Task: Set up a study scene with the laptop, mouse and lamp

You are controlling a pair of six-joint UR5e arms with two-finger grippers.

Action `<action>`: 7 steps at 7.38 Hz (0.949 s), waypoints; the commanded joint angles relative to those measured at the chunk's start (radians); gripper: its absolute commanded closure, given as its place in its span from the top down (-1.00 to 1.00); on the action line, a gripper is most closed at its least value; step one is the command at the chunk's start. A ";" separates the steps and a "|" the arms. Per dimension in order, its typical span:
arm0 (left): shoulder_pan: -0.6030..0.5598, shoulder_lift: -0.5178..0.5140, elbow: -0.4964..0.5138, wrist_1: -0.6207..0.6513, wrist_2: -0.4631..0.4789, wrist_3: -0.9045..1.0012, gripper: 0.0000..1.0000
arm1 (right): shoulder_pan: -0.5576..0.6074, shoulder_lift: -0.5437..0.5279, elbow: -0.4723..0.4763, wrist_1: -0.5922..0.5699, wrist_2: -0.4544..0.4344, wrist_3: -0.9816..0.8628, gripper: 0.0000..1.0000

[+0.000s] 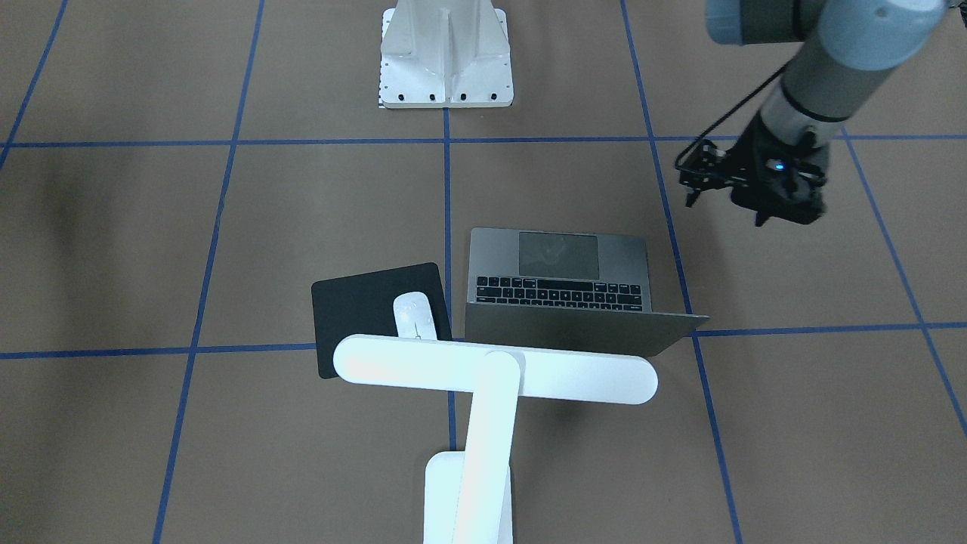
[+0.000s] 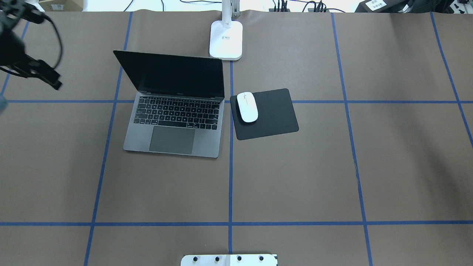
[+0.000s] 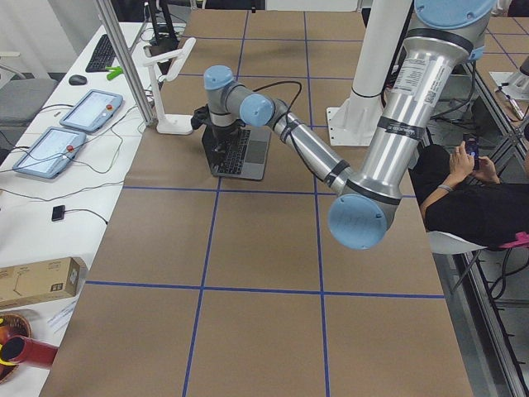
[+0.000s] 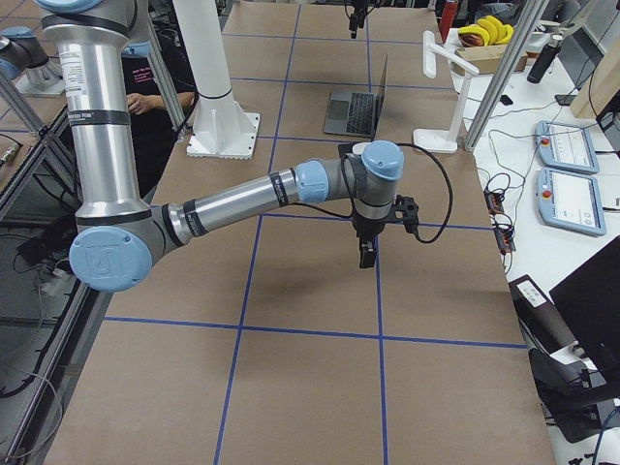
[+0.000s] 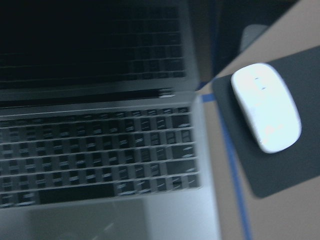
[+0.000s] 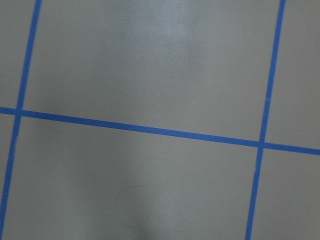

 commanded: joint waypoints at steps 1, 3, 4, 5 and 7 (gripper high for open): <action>-0.226 0.026 0.264 -0.014 -0.078 0.333 1.00 | 0.039 -0.049 -0.004 0.001 0.010 -0.001 1.00; -0.340 0.026 0.457 -0.148 -0.079 0.373 1.00 | 0.058 -0.072 -0.001 0.001 0.013 -0.001 1.00; -0.342 0.029 0.499 -0.164 -0.078 0.373 1.00 | 0.058 -0.070 -0.001 0.002 0.013 0.001 1.00; -0.343 0.076 0.498 -0.189 -0.079 0.385 1.00 | 0.058 -0.070 0.002 0.002 0.012 0.001 0.99; -0.342 0.187 0.468 -0.287 -0.098 0.373 1.00 | 0.058 -0.072 -0.003 0.002 0.015 0.001 1.00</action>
